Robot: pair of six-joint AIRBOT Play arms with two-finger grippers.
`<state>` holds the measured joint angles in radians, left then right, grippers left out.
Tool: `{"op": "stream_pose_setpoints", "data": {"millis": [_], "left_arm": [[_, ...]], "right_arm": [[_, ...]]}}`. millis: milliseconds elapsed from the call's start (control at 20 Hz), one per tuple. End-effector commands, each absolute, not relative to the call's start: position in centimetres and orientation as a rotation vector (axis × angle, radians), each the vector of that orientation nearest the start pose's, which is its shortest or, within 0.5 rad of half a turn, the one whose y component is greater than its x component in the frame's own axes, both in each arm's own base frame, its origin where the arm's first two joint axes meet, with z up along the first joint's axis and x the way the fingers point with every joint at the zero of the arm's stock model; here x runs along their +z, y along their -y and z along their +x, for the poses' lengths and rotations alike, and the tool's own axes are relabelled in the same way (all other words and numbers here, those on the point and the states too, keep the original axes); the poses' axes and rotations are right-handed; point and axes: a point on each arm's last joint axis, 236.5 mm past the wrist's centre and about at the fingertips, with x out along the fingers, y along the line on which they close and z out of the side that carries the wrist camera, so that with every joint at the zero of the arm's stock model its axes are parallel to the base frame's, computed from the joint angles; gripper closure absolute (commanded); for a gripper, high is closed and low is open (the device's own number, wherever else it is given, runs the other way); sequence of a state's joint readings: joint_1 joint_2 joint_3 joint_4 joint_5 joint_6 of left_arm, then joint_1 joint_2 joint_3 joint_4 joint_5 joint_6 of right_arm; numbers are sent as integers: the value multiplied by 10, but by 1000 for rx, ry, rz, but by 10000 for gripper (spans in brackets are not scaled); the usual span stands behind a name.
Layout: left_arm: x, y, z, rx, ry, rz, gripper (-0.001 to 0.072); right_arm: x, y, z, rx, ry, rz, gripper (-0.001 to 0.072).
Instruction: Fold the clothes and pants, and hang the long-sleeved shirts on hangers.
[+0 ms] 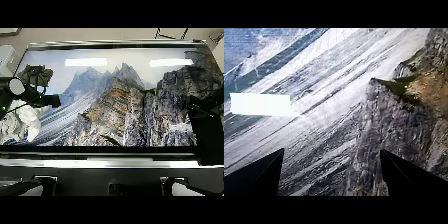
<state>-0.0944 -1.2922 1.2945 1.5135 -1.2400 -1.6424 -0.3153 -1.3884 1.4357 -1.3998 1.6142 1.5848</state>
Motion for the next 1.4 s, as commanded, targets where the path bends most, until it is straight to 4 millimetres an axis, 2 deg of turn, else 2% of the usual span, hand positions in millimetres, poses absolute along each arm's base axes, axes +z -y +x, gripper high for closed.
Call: {"op": "stream_pose_setpoints", "data": {"millis": [0, 600, 750, 850, 1000, 1250, 1300, 1350], "left_arm": [[46, 50, 394, -73, -1243, -53, -11], [46, 50, 394, -73, -1243, -53, -11], [46, 50, 395, -73, -1238, -53, -11], [49, 51, 402, -75, -1205, -55, -11], [57, 52, 420, -77, -1124, -62, -12], [72, 60, 446, -94, -997, -97, -11], [76, 56, 452, -90, -967, -76, -12], [81, 38, 461, -47, -924, -8, -13]], "right_arm": [[45, 69, 341, -118, -1523, 382, 19], [45, 69, 341, -118, -1523, 382, 19], [45, 70, 348, -122, -1493, 380, 19], [46, 72, 352, -126, -1476, 377, 19], [48, 80, 377, -143, -1365, 366, 19], [52, 86, 394, -155, -1286, 358, 18], [54, 90, 402, -161, -1247, 353, 20], [57, 93, 411, -167, -1207, 348, 20]]}}
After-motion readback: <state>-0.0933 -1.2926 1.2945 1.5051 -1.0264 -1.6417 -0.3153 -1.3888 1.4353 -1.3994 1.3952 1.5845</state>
